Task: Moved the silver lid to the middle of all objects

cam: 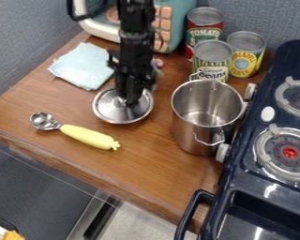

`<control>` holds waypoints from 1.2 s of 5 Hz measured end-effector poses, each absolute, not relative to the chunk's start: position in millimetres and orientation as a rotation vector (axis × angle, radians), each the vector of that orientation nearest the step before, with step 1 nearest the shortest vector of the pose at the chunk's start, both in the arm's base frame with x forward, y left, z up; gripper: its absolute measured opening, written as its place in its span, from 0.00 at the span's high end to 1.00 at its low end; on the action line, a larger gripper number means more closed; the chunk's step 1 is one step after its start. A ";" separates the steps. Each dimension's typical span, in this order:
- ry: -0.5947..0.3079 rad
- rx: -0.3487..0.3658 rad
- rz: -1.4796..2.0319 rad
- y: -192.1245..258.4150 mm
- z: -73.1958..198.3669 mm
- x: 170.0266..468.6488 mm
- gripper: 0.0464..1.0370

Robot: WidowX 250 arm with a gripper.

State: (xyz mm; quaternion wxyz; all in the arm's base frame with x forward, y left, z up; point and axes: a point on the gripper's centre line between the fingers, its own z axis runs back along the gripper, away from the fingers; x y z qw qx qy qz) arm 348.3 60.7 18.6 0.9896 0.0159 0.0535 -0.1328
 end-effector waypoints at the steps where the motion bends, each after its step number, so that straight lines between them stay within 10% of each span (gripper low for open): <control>1: 0.106 0.020 -0.259 64.7 13.5 352.9 0.78; 4: 0.084 0.032 -0.263 67.1 12.0 351.9 0.70; 6: 0.024 0.020 -0.249 70.1 36.0 336.4 0.10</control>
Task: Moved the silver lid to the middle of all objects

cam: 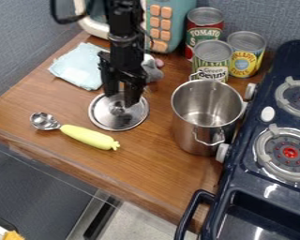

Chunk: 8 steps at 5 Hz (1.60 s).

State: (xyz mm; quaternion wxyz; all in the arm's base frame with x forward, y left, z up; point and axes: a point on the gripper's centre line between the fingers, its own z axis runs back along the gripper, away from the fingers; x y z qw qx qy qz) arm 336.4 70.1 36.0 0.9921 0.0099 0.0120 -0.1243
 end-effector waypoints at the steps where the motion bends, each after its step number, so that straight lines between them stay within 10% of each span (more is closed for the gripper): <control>1: -0.032 0.022 -0.210 76.4 54.9 335.2 0.03; 4: -0.063 0.118 -0.151 65.3 111.3 287.7 0.04; 8: -0.003 0.097 -0.089 68.3 104.8 280.9 0.04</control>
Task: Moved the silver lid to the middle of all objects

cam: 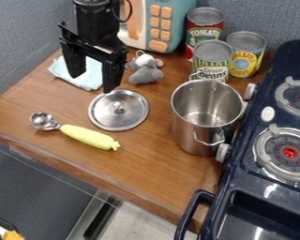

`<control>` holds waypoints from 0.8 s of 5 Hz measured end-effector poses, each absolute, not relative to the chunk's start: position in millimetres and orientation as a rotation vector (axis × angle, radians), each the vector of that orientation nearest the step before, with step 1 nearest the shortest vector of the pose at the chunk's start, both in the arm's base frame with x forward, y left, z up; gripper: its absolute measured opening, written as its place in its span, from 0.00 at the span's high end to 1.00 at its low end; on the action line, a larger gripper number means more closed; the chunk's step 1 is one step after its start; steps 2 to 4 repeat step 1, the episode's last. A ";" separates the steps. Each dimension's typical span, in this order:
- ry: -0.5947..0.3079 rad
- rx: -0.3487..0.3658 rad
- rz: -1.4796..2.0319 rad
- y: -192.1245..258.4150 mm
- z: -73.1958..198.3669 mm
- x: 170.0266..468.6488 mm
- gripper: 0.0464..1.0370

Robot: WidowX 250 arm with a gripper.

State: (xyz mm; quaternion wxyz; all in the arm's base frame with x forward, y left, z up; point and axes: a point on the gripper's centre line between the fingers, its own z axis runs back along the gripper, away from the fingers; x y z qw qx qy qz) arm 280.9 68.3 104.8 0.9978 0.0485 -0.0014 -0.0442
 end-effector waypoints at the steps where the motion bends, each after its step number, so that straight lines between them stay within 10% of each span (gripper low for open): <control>1: -0.004 0.097 -0.088 68.3 105.2 280.9 0.04; 4: -0.004 0.097 -0.088 68.3 105.2 280.9 0.04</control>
